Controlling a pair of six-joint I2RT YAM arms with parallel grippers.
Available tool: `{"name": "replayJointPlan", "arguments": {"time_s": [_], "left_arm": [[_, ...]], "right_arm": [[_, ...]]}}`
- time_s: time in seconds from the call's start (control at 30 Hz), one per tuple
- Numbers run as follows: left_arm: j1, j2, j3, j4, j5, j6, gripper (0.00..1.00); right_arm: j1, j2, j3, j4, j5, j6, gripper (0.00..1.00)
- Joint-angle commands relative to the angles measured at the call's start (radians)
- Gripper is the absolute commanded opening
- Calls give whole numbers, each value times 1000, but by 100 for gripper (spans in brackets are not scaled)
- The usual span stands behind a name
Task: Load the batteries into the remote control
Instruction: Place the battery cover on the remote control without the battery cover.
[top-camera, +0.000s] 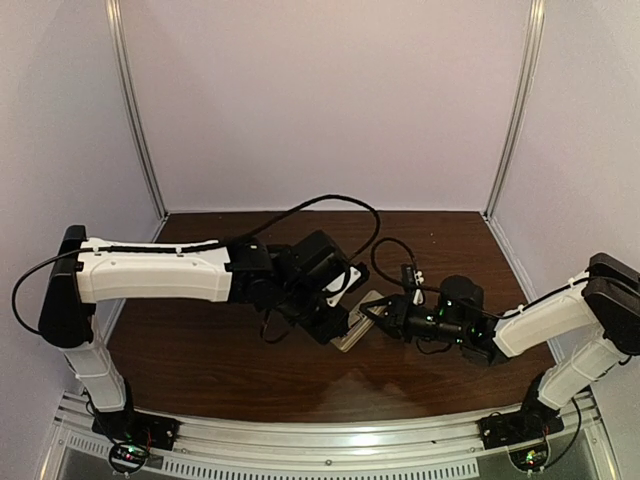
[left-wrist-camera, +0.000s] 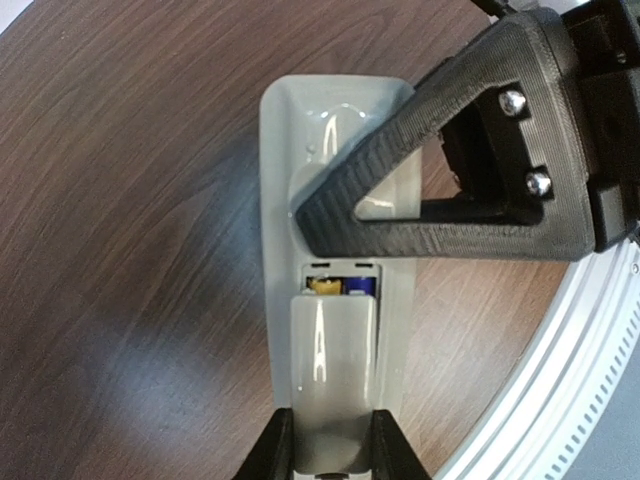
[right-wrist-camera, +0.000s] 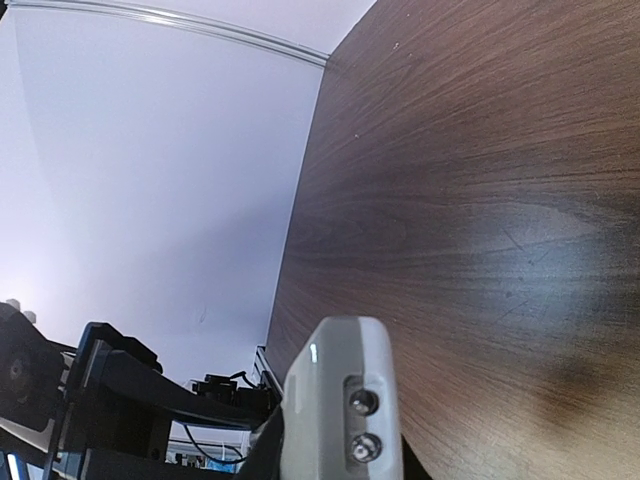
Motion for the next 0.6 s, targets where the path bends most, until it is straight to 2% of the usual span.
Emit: {"name": "replayJointPlan", "arguments": {"time_s": [0.0,0.57], "left_arm": [[-7,27,38,-11,-25,34,19],[-10,41,73,-20,-42,38,19]], "right_arm": [[13,15,6,65,22,17,0],[14,17,12,30,22,6,0]]}}
